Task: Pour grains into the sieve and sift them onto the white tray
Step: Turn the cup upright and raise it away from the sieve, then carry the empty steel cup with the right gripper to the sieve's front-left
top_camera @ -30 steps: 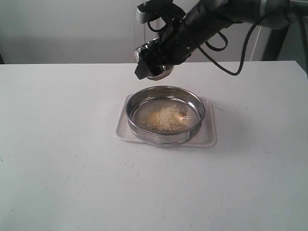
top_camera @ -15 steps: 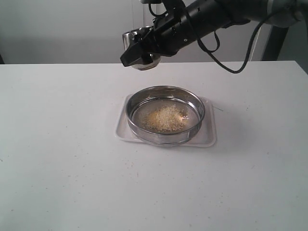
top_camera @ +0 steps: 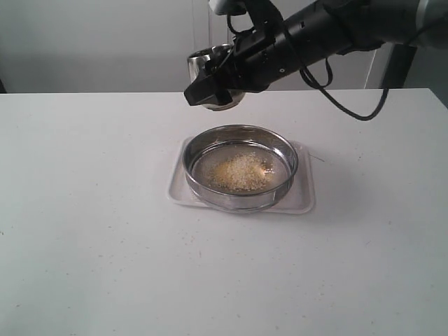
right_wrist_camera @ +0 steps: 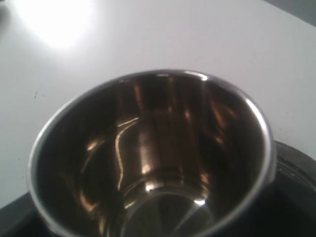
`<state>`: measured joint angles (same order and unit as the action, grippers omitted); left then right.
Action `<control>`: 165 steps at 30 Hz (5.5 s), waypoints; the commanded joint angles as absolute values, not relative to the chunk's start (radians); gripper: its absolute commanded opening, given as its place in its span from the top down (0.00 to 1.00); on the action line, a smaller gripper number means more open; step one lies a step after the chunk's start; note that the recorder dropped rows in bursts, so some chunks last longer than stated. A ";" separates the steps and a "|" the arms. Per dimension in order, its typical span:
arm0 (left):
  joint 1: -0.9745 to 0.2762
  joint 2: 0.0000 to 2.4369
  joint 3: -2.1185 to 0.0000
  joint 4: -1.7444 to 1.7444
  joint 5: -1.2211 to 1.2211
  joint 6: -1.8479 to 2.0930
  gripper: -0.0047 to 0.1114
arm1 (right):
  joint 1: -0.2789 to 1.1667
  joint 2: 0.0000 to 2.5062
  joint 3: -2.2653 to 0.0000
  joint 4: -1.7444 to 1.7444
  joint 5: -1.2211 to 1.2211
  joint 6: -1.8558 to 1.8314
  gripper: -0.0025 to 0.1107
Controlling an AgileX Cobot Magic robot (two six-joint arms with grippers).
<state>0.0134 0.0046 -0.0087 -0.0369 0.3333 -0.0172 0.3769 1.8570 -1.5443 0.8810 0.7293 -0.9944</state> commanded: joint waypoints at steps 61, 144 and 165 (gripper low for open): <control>0.017 0.000 0.000 -0.043 0.336 -0.019 0.96 | 0.417 1.363 -0.825 0.743 0.500 -0.800 0.98; 0.017 0.000 0.000 -0.043 0.336 -0.019 0.96 | 0.796 1.320 -0.751 -0.041 0.000 0.106 0.98; 0.017 0.000 0.000 -0.043 0.336 -0.019 0.96 | 0.796 1.603 -0.441 -0.269 -0.901 0.292 0.98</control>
